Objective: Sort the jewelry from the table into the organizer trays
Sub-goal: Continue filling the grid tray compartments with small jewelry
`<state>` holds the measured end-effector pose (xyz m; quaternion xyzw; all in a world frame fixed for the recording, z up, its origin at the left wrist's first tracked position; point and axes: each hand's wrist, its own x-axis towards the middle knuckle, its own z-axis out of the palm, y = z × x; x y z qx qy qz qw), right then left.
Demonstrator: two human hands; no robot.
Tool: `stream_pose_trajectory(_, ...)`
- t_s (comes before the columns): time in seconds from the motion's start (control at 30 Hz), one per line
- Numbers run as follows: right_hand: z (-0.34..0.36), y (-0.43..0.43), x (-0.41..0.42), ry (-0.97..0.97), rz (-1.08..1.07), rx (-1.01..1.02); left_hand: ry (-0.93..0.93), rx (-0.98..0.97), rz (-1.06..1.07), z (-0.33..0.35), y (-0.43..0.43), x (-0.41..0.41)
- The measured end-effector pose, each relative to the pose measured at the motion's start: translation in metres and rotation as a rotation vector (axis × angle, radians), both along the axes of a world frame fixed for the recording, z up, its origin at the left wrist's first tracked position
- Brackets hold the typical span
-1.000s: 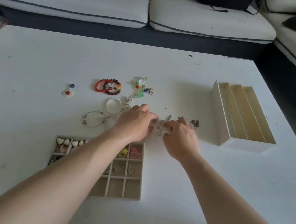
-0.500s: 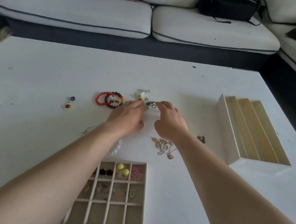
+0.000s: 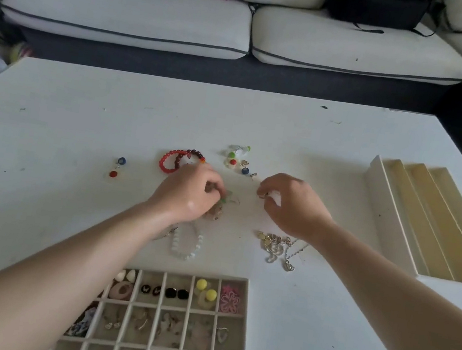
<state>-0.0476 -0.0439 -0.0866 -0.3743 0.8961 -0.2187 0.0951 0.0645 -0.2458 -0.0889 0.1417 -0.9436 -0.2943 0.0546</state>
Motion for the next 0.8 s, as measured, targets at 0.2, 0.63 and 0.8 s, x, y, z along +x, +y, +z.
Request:
stream_pose_trajectory(0.2, 0.004, -0.029, -0.022, -0.039, -0.037, 0.057, 0.064, -0.08, 0.127, 0.002, -0.005, -0.03)
stream_pose_trajectory(0.63, 0.003, -0.047, -0.036, -0.025, 0.088, 0.136, 0.033, -0.225, -0.061, -0.007, -0.013, -0.034)
stream_pose_trajectory(0.8, 0.002, -0.02, -0.021, -0.076, 0.115, 0.073, 0.003, -0.161, -0.091, -0.002, -0.008, -0.013)
